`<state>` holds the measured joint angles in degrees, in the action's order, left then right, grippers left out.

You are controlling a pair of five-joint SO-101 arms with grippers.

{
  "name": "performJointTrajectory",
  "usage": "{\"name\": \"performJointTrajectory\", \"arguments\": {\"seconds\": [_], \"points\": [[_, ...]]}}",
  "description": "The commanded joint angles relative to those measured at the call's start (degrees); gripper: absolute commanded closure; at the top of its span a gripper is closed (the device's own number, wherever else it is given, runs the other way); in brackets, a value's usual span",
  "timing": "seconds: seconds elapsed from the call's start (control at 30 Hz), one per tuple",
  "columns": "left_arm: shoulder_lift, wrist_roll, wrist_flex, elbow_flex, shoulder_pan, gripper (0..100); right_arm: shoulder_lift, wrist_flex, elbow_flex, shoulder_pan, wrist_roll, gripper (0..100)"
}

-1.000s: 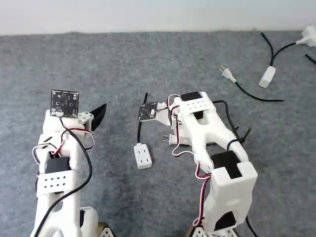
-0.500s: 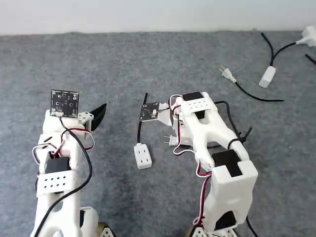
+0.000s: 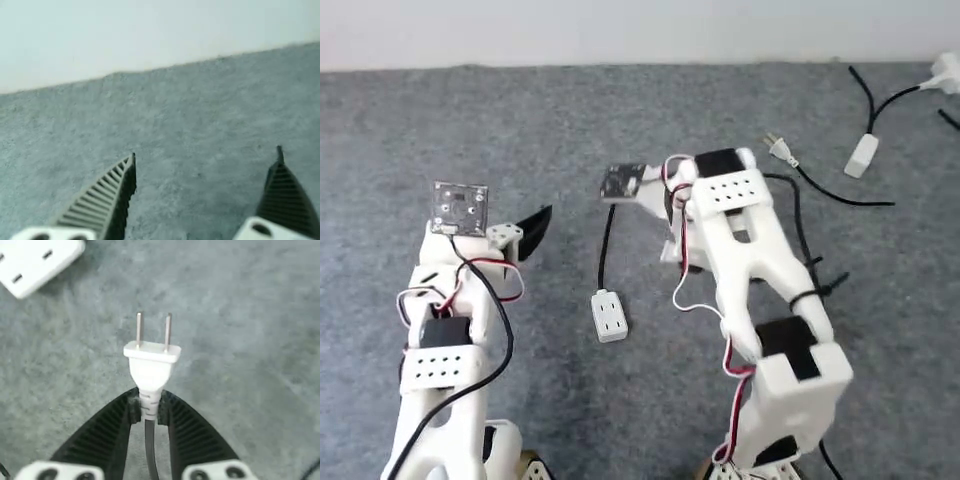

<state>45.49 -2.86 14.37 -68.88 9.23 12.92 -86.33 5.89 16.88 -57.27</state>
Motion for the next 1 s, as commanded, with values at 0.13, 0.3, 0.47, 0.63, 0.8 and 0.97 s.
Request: {"name": "performJointTrajectory", "arguments": {"seconds": [0.13,0.3,0.47,0.63,0.8,0.97], "points": [[0.7,2.0,7.1,8.6,-5.1,60,-12.9,-2.9,3.5,6.0,5.5,99.1],[5.4,3.2,20.4,18.6,-9.7,60,-18.4,-2.0,4.0,9.6,7.6,99.1],[16.4,3.2,27.8,23.6,-14.5,60,-19.6,-1.5,7.8,8.2,10.3,99.1],[22.3,3.2,30.8,21.1,-18.4,60,-20.1,-2.5,10.4,7.3,10.5,99.1],[24.0,3.2,29.9,18.4,-19.5,60,-20.1,-6.5,14.7,9.1,12.6,99.1],[24.0,2.7,25.0,13.5,-19.3,60,-20.2,-11.0,20.2,12.4,14.6,99.1]]}}
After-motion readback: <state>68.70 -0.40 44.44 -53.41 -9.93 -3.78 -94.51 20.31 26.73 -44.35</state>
